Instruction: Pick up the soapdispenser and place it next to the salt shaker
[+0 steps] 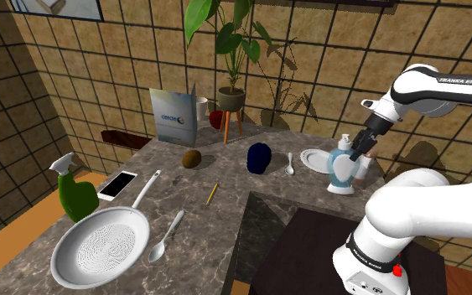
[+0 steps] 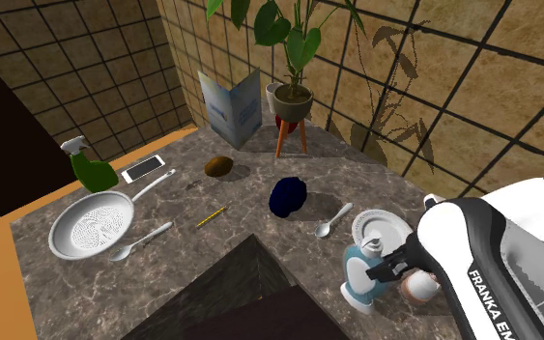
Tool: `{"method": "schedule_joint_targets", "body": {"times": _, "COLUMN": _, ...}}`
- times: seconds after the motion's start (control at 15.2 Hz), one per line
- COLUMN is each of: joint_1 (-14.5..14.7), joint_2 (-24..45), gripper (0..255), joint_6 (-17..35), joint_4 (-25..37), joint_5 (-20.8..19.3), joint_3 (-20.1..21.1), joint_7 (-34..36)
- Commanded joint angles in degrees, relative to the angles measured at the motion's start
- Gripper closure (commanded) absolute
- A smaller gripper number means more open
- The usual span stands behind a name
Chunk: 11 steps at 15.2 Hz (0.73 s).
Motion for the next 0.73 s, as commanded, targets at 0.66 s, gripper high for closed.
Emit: {"method": "schedule_joint_targets", "body": {"times": 0.66, "joint_1": 0.15, "joint_2": 2.6, "gripper": 255, "joint_6": 6.22, "joint_4": -3.65, "joint_5": -2.55, "joint_3": -4.13, "joint_7": -1.56}}
